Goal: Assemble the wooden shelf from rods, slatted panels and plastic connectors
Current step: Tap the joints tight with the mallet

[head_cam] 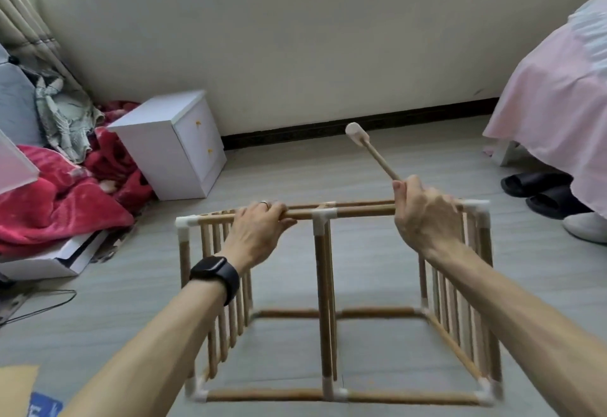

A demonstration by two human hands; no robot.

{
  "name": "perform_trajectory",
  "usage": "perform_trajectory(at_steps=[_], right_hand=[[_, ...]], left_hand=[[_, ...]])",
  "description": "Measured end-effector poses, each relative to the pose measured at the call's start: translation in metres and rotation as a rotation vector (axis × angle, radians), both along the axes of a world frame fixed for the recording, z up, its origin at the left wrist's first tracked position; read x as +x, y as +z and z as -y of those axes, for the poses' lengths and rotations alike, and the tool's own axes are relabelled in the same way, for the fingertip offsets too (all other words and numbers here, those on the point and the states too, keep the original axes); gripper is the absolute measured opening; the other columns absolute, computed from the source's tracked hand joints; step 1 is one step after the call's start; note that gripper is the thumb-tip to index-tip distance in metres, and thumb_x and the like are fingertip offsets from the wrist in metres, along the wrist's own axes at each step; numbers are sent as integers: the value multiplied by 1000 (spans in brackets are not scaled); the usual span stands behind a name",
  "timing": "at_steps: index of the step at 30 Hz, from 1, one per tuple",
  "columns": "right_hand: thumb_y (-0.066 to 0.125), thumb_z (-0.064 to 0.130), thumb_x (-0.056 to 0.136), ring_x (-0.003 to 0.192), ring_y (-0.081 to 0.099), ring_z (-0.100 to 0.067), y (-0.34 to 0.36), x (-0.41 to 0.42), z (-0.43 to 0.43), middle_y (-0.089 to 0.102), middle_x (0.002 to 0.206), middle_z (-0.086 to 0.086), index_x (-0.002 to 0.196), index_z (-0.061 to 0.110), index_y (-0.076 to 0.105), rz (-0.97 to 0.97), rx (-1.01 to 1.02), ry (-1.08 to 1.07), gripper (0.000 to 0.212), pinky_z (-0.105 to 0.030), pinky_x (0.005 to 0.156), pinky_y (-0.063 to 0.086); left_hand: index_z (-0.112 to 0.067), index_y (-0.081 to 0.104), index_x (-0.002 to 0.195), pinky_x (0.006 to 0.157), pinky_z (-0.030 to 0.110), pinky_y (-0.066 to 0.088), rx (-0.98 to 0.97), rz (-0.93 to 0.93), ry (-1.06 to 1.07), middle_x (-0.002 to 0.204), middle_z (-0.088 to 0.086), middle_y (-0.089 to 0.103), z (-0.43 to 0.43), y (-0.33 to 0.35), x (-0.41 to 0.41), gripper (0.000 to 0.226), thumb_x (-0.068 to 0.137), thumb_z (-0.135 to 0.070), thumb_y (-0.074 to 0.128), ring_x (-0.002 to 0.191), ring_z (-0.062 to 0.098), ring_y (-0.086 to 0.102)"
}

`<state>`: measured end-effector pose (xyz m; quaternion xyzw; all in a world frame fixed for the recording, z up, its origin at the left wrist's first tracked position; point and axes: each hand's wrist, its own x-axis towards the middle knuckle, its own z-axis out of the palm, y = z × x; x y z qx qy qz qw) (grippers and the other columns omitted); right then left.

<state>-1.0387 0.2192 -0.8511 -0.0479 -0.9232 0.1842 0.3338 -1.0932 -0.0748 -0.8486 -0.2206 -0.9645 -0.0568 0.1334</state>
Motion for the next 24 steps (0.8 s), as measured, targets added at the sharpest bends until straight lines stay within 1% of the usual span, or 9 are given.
perform_trajectory(at_steps=[3,7,9,11,14,16,20,22,24], right_hand=[[36,34,109,68,48,-21,6,7,6,51,77,-2,86,13,49,-78,-134,44,34,-41,62,45],[12,67,98,72,63,-5,-64,67,26,65,78,13,87,31,53,269,-528,74,56,-37,66,53],[-1,75,83,72,64,0,-97,94,28,66,73,22,86,35,53,482,-467,15,67,-34,74,52],[-3,76,80,69,65,-2,-111,103,23,66,68,20,84,38,53,623,-408,-17,68,-31,71,52],[14,66,95,55,66,-5,-108,93,20,67,65,14,82,32,57,576,-571,-20,56,-25,56,52],[19,58,102,60,64,-3,-104,86,20,67,66,12,84,31,57,572,-516,-10,50,-33,63,55],[22,52,106,67,65,-9,-110,86,18,69,71,5,84,30,58,653,-458,10,48,-40,67,57],[24,53,106,64,64,-13,-112,89,18,67,69,1,84,30,58,654,-423,12,47,-40,63,55],[30,50,106,59,62,-14,-111,92,19,65,66,-1,86,31,59,602,-430,33,40,-36,55,51]], left_hand=[[-22,57,111,79,38,30,31,-5,87,94,-1,50,-16,-5,-36,31,106,-47,39,88,21,42],[-19,61,112,84,38,31,82,43,149,97,4,57,-20,-47,-73,35,106,-45,39,92,25,48],[-18,63,111,83,38,30,109,49,153,98,4,60,-21,-67,-87,36,105,-45,40,92,26,49],[-19,63,108,83,39,31,138,50,152,97,5,62,-25,-84,-95,35,105,-46,40,90,26,49],[-24,64,114,90,42,35,193,127,188,104,5,64,-42,-99,-100,30,104,-45,45,99,28,50],[-25,58,129,101,44,34,132,213,261,119,9,64,-57,-103,-99,31,103,-39,47,115,31,49],[-24,33,150,118,50,22,-61,244,286,152,11,42,-62,-109,-82,56,97,-22,52,141,32,32],[-26,16,159,122,56,12,-2,323,303,166,8,19,-59,-104,-68,66,101,-23,48,153,28,11],[-24,17,160,122,56,12,150,393,326,168,8,12,-60,-97,-46,61,105,-36,40,155,29,8]])
